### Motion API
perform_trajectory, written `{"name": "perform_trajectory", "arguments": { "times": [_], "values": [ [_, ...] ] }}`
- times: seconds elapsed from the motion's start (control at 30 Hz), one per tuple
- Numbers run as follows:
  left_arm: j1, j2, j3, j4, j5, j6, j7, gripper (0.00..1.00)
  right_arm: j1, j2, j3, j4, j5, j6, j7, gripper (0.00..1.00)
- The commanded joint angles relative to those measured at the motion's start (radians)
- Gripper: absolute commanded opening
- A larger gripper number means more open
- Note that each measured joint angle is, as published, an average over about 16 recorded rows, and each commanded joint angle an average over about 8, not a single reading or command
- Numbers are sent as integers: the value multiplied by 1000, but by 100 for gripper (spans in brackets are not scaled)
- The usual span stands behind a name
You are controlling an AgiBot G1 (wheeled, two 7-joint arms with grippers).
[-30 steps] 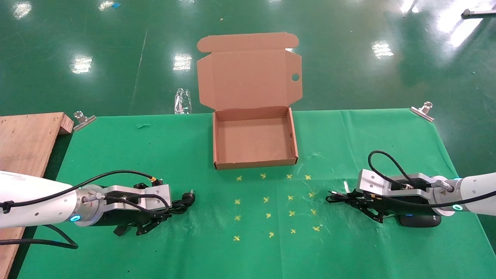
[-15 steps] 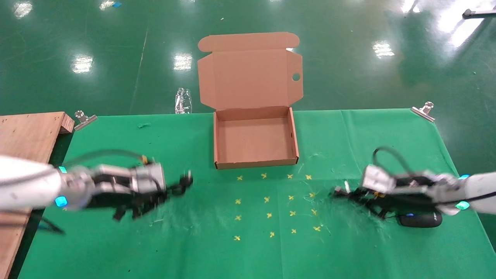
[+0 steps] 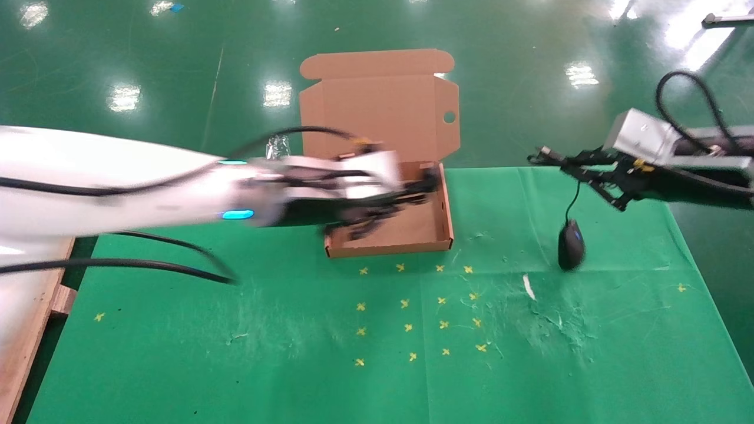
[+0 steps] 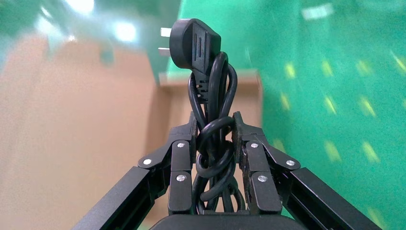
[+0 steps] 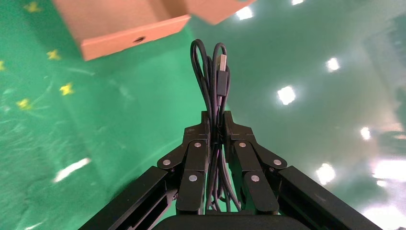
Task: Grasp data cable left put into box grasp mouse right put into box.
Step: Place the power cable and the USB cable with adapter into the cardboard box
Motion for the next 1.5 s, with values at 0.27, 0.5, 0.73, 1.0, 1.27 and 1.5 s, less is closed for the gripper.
{"name": "perform_trajectory", "arguments": {
  "times": [0.27, 0.5, 0.73, 1.0, 1.27, 1.5],
  "values": [
    [25, 178, 163, 126, 284, -279, 0, 16, -27, 94, 27, 164, -6, 9, 111, 0],
    [10, 176, 281, 151, 326, -347, -75, 100, -62, 127, 39, 233, -11, 33, 174, 0],
    [-18, 173, 353, 163, 321, -377, -135, 100, -69, 127, 45, 261, -16, 56, 193, 0],
    [-42, 167, 406, 179, 312, -402, -188, 100, -56, 115, 46, 270, -9, 53, 185, 0],
    [-99, 60, 310, 195, 271, -426, -344, 100, -7, 34, 25, 241, -11, 50, 126, 0],
    [-139, -146, 186, 113, 289, -374, -524, 100, 83, -128, -10, 142, 7, 41, 6, 0]
  ]
}}
